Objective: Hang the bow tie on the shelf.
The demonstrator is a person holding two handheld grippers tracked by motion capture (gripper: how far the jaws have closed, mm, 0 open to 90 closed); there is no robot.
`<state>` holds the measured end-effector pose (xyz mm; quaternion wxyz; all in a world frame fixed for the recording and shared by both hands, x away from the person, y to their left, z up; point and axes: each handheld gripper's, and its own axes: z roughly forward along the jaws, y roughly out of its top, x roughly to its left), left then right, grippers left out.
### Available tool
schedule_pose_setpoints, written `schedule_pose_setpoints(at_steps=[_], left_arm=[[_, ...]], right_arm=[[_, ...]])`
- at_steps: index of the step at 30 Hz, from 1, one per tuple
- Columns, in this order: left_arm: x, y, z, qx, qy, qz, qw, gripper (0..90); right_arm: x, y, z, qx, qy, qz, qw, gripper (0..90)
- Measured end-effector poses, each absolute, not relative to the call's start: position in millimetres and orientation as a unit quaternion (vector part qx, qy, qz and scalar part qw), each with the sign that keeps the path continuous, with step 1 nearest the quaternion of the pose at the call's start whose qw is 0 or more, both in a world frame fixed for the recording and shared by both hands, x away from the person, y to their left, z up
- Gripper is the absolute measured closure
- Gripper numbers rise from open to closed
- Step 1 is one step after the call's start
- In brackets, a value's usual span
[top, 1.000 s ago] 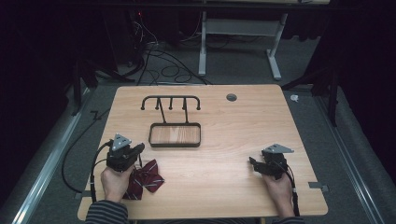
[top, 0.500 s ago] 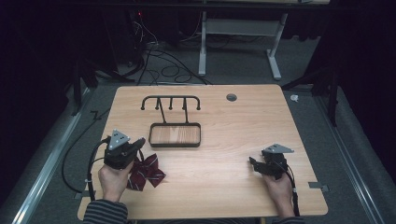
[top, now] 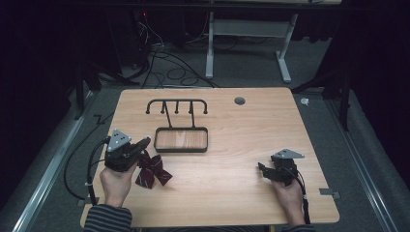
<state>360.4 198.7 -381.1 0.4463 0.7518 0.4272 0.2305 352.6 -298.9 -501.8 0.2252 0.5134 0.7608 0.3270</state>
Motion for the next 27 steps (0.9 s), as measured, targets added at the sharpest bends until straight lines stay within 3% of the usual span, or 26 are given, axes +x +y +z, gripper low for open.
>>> schedule_pose_setpoints(at_steps=[27], left_arm=[[363, 193, -345, 0.743, 0.408, 0.245, 0.471, 90.0]], right_arm=[[352, -299, -502, 0.514, 0.76, 0.328, 0.224, 38.0]])
